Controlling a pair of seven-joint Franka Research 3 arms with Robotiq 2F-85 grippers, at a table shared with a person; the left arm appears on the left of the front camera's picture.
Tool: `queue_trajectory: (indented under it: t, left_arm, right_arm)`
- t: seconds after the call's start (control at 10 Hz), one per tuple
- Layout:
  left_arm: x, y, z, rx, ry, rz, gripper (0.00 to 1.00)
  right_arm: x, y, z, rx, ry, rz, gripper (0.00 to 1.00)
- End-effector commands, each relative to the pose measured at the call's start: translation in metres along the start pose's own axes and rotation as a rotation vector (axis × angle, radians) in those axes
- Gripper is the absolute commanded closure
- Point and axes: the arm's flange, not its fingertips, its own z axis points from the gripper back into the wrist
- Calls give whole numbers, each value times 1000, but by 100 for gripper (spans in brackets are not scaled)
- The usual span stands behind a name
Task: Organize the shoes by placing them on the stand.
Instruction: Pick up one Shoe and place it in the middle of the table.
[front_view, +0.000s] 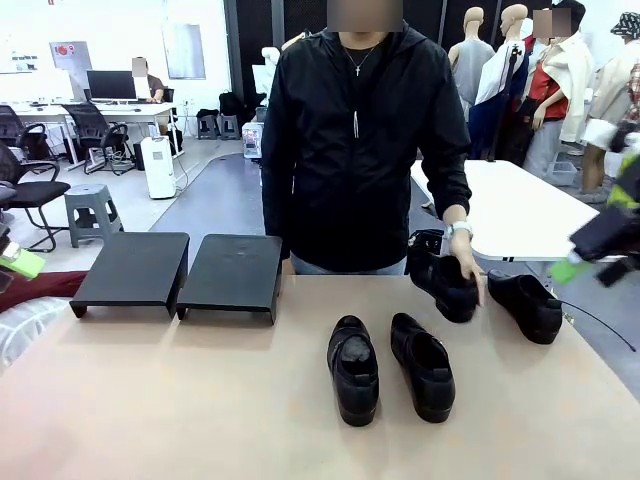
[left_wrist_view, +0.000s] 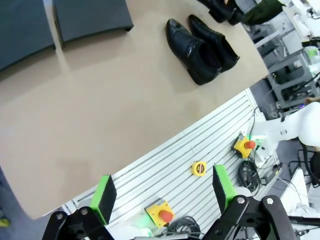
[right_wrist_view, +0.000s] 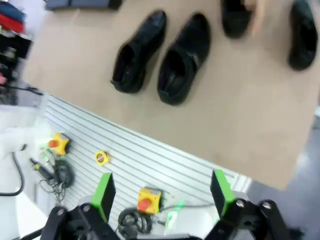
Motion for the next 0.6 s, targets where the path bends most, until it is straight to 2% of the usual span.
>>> queue_trajectory:
  t: [0.0,0.2,0.3,0.5]
  left_arm:
    - [0,2,2,-22,0,-16,0]
    - [0,2,2,-22,0,-16,0]
    - [0,2,2,-22,0,-16,0]
    - [0,2,2,-22,0,-16,0]
  right_arm:
    - [-60,-46,51,40,-14,-109,0]
    - [-102,-79,62,83,-94,-223,0]
    - [-107,-89,58,126,-118,-258,0]
    - [-94,-83,49,127,-94,-226,0]
